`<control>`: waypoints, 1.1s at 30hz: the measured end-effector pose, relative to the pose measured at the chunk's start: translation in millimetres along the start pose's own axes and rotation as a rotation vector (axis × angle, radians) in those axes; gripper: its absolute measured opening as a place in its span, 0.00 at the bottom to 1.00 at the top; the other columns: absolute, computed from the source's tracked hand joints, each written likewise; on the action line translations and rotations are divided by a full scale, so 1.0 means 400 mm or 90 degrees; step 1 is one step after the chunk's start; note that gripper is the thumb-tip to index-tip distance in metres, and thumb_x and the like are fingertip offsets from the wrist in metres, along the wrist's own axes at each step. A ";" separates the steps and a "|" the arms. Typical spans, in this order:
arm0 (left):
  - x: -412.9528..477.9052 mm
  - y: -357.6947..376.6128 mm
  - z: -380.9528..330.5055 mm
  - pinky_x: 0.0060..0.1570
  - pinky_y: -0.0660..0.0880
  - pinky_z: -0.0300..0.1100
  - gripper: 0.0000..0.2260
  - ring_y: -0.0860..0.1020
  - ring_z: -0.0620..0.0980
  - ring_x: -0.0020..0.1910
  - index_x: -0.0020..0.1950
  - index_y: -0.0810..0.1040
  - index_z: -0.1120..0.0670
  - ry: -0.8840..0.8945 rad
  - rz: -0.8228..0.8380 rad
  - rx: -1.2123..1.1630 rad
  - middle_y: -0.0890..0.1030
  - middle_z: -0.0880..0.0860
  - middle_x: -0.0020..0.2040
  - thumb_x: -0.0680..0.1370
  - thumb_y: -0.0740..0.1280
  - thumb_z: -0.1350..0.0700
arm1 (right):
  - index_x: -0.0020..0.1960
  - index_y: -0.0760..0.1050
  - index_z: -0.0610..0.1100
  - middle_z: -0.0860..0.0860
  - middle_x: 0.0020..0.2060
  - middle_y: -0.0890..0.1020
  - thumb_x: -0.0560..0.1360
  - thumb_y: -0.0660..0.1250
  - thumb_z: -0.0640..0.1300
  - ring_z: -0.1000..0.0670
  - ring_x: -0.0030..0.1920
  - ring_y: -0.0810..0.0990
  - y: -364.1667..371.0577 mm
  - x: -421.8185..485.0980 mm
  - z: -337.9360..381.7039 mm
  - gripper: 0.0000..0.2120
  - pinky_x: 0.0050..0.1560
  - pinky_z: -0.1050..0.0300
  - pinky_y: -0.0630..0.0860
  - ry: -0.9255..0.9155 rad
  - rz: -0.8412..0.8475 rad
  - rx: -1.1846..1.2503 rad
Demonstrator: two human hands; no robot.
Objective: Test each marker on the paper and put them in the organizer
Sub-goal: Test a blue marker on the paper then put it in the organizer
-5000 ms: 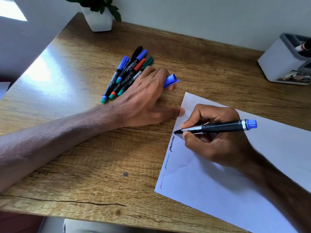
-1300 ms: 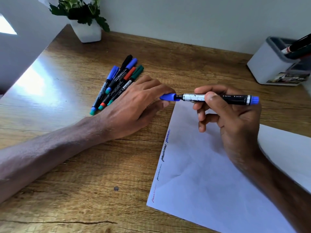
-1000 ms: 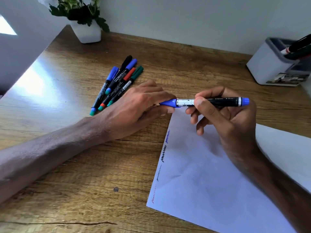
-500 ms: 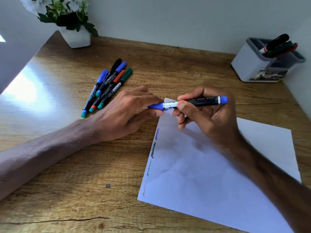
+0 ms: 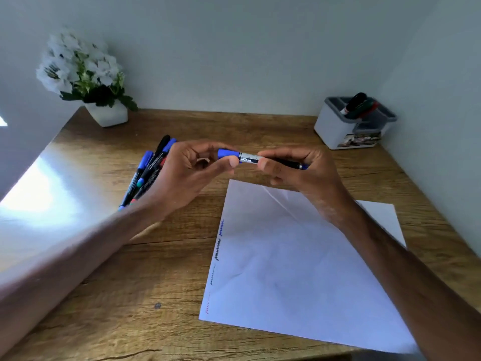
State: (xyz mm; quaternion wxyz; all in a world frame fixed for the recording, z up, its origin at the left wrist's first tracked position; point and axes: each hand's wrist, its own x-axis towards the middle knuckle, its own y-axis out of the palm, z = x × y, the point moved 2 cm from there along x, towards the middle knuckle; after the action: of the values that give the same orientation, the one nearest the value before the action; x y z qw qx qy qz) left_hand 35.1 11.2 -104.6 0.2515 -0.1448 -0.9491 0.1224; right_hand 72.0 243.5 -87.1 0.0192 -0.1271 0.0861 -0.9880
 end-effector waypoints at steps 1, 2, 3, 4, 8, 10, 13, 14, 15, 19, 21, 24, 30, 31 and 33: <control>0.009 0.008 0.000 0.39 0.78 0.61 0.07 0.81 0.65 0.40 0.55 0.87 0.51 0.000 -0.007 -0.010 0.87 0.52 0.43 0.78 0.75 0.52 | 0.55 0.87 0.40 0.48 0.47 0.89 0.74 0.78 0.39 0.52 0.46 0.88 -0.012 0.004 -0.002 0.10 0.47 0.56 0.84 -0.019 -0.001 -0.040; 0.017 0.019 -0.004 0.41 0.79 0.61 0.07 0.83 0.63 0.40 0.54 0.87 0.52 0.000 -0.013 -0.021 0.87 0.53 0.44 0.78 0.75 0.52 | 0.55 0.87 0.41 0.49 0.48 0.89 0.74 0.78 0.40 0.51 0.48 0.88 -0.021 0.008 -0.002 0.10 0.50 0.55 0.84 -0.040 0.001 -0.088; 0.025 0.031 -0.009 0.43 0.81 0.61 0.07 0.84 0.61 0.41 0.54 0.87 0.53 0.005 -0.013 -0.027 0.87 0.53 0.44 0.78 0.76 0.53 | 0.56 0.87 0.41 0.50 0.48 0.89 0.74 0.79 0.41 0.51 0.50 0.88 -0.027 0.012 -0.001 0.11 0.54 0.52 0.84 -0.061 0.002 -0.129; 0.033 0.045 -0.016 0.44 0.81 0.64 0.07 0.84 0.61 0.42 0.54 0.87 0.53 0.012 -0.009 -0.032 0.88 0.52 0.45 0.78 0.76 0.52 | 0.57 0.87 0.43 0.52 0.49 0.89 0.75 0.79 0.42 0.52 0.51 0.88 -0.032 0.013 0.003 0.11 0.56 0.51 0.83 -0.077 0.000 -0.158; 0.067 0.100 -0.032 0.43 0.78 0.69 0.08 0.82 0.68 0.42 0.54 0.88 0.51 0.012 -0.004 -0.037 0.88 0.52 0.45 0.78 0.76 0.50 | 0.58 0.86 0.46 0.59 0.48 0.88 0.77 0.76 0.44 0.61 0.51 0.85 -0.039 0.012 0.026 0.10 0.53 0.67 0.77 -0.150 -0.038 -0.281; 0.079 0.123 -0.026 0.46 0.80 0.63 0.08 0.84 0.62 0.44 0.56 0.87 0.50 -0.009 0.004 -0.032 0.88 0.51 0.45 0.80 0.74 0.50 | 0.57 0.86 0.48 0.61 0.46 0.86 0.77 0.76 0.45 0.62 0.49 0.85 -0.052 0.017 0.027 0.09 0.48 0.68 0.76 -0.153 -0.077 -0.334; 0.083 0.139 0.011 0.46 0.79 0.51 0.08 0.84 0.46 0.45 0.58 0.84 0.49 -0.058 0.042 0.017 0.87 0.45 0.45 0.81 0.72 0.49 | 0.56 0.84 0.48 0.59 0.45 0.87 0.78 0.75 0.45 0.62 0.46 0.85 -0.082 0.029 0.024 0.07 0.45 0.65 0.78 -0.125 -0.132 -0.326; 0.082 0.141 0.026 0.45 0.79 0.47 0.08 0.84 0.42 0.45 0.58 0.84 0.49 -0.070 0.065 0.034 0.86 0.44 0.45 0.80 0.73 0.50 | 0.56 0.84 0.46 0.58 0.45 0.87 0.78 0.75 0.44 0.62 0.46 0.85 -0.094 0.034 0.028 0.08 0.44 0.67 0.78 -0.116 -0.156 -0.312; 0.080 0.143 0.038 0.45 0.79 0.43 0.08 0.83 0.40 0.45 0.58 0.84 0.49 -0.078 0.089 0.052 0.86 0.44 0.46 0.80 0.73 0.51 | 0.57 0.83 0.44 0.57 0.46 0.87 0.78 0.75 0.44 0.62 0.46 0.85 -0.104 0.040 0.034 0.09 0.44 0.69 0.78 -0.114 -0.181 -0.301; 0.078 0.145 0.049 0.47 0.80 0.39 0.08 0.84 0.41 0.47 0.58 0.84 0.50 -0.086 0.119 0.085 0.86 0.45 0.49 0.79 0.74 0.53 | 0.65 0.74 0.43 0.49 0.49 0.86 0.78 0.74 0.39 0.56 0.48 0.87 -0.147 0.076 0.078 0.18 0.47 0.63 0.83 -0.167 -0.277 -0.280; 0.076 0.145 0.048 0.45 0.79 0.37 0.08 0.83 0.41 0.47 0.57 0.84 0.51 -0.081 0.120 0.091 0.86 0.45 0.49 0.79 0.74 0.54 | 0.70 0.70 0.44 0.46 0.49 0.87 0.78 0.73 0.35 0.54 0.47 0.88 -0.173 0.100 0.103 0.24 0.48 0.60 0.84 -0.205 -0.326 -0.276; 0.074 0.146 0.051 0.44 0.78 0.36 0.07 0.83 0.43 0.46 0.56 0.85 0.50 -0.084 0.117 0.094 0.86 0.45 0.48 0.79 0.74 0.54 | 0.71 0.69 0.43 0.44 0.51 0.86 0.78 0.71 0.35 0.55 0.48 0.88 -0.215 0.139 0.140 0.24 0.52 0.60 0.84 -0.267 -0.405 -0.322; 0.076 0.146 0.057 0.39 0.75 0.32 0.05 0.82 0.48 0.45 0.55 0.85 0.50 -0.096 0.116 0.094 0.86 0.47 0.47 0.79 0.74 0.55 | 0.69 0.71 0.41 0.45 0.53 0.86 0.80 0.65 0.34 0.55 0.52 0.87 -0.282 0.193 0.118 0.18 0.57 0.53 0.83 -0.310 -0.473 -0.424; 0.076 0.146 0.057 0.39 0.75 0.31 0.05 0.82 0.49 0.44 0.55 0.85 0.49 -0.099 0.116 0.094 0.86 0.47 0.46 0.79 0.74 0.55 | 0.69 0.71 0.42 0.46 0.53 0.86 0.81 0.65 0.34 0.54 0.52 0.86 -0.290 0.198 0.104 0.18 0.58 0.53 0.83 -0.294 -0.466 -0.438; 0.078 0.147 0.056 0.38 0.74 0.29 0.05 0.81 0.49 0.44 0.54 0.85 0.49 -0.103 0.116 0.092 0.86 0.47 0.46 0.79 0.74 0.55 | 0.69 0.72 0.43 0.45 0.53 0.86 0.81 0.65 0.34 0.51 0.53 0.86 -0.302 0.205 0.076 0.18 0.59 0.52 0.83 -0.258 -0.445 -0.460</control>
State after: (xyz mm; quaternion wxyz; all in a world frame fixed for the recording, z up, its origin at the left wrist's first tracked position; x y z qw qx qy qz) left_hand 10.2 72.5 -127.5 0.1720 -0.2019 -0.9379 0.2238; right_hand -1.6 352.3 -16.6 -0.3394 -0.3344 0.3672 -0.7988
